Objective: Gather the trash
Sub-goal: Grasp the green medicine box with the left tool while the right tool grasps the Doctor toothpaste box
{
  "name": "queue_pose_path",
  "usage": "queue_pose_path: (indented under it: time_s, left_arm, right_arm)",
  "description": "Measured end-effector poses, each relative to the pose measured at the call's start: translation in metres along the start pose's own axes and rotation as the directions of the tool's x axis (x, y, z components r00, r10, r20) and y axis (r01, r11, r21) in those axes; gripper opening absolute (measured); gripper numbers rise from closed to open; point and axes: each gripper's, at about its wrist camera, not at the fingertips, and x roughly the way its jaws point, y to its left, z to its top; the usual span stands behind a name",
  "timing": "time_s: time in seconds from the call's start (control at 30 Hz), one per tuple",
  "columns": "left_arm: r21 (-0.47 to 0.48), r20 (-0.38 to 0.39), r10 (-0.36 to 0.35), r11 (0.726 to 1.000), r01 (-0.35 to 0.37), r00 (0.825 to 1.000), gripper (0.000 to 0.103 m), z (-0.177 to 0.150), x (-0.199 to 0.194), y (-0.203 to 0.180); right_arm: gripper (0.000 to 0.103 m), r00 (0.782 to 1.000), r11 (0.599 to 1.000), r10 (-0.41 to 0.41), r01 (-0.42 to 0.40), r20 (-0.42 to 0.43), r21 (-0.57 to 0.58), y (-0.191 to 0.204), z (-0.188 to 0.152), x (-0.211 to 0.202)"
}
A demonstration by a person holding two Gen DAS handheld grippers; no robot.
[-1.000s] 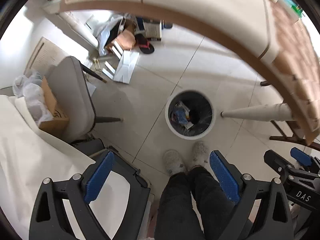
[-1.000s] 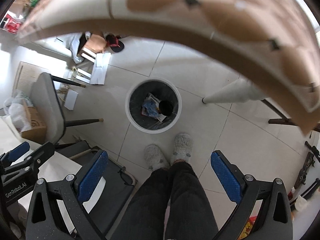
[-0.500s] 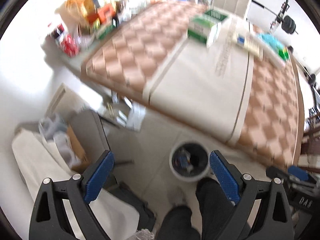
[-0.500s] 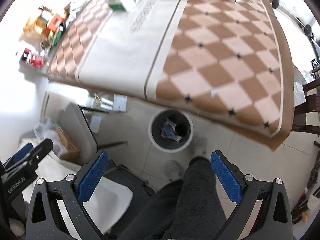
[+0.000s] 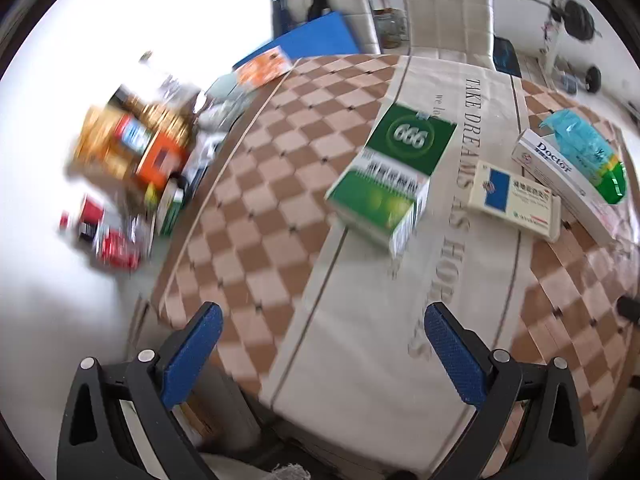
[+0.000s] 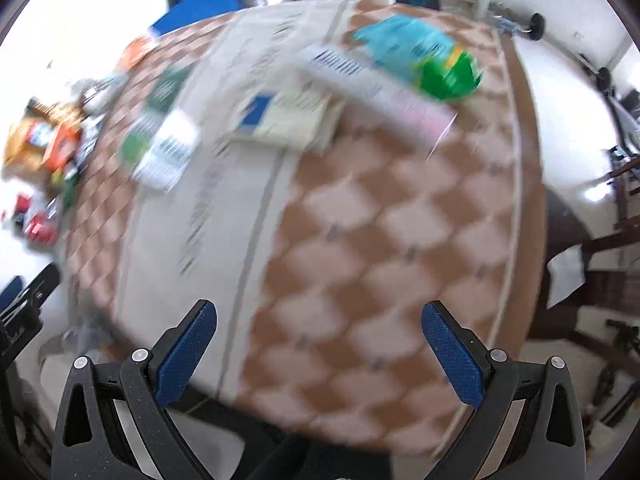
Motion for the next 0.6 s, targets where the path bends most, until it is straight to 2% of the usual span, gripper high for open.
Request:
queue_pose_path:
  time_s: [0.1, 0.27, 0.37, 0.47, 0.53, 0.6]
  left_arm:
    - [0.118, -0.03, 0.02, 0.993, -0.016, 0.999, 0.103, 0.042, 0.033, -0.022]
    - [0.264, -0.085, 0.048, 0.964, -0.024, 0.995, 0.103, 0.083, 0.081, -0.046]
    - [0.332, -0.126, 0.046, 0.943, -0.002, 0.991, 0.103, 0.097, 0.104, -0.053]
    - [0.404, -0.173, 0.035, 0.914, 0.039, 0.984, 0.103, 0.104, 0.123, -0.061]
    - [0.443, -0.207, 0.025, 0.894, 0.071, 0.978, 0.103, 0.104, 0.133, -0.068]
    - [0.452, -0.237, 0.021, 0.887, 0.092, 0.971, 0.102, 0.104, 0.143, -0.071]
  right_arm:
    - [0.103, 1.0, 1.0, -0.03, 0.03, 0.005, 0.002, -0.018, 0.057, 0.024]
    - [0.074, 0.996, 0.996, -0.082, 0.081, -0.041, -0.023, -0.029, 0.132, 0.078]
    - [0.072, 0.991, 0.992, -0.118, 0.114, -0.061, -0.057, -0.027, 0.158, 0.104]
    - [0.074, 0.976, 0.966, -0.215, 0.206, -0.042, -0.157, -0.018, 0.178, 0.123]
    - [0.075, 0.974, 0.96, -0.221, 0.209, -0.045, -0.185, -0.015, 0.186, 0.13]
    - [0.075, 0.974, 0.957, -0.218, 0.203, -0.052, -0.208, -0.011, 0.192, 0.132]
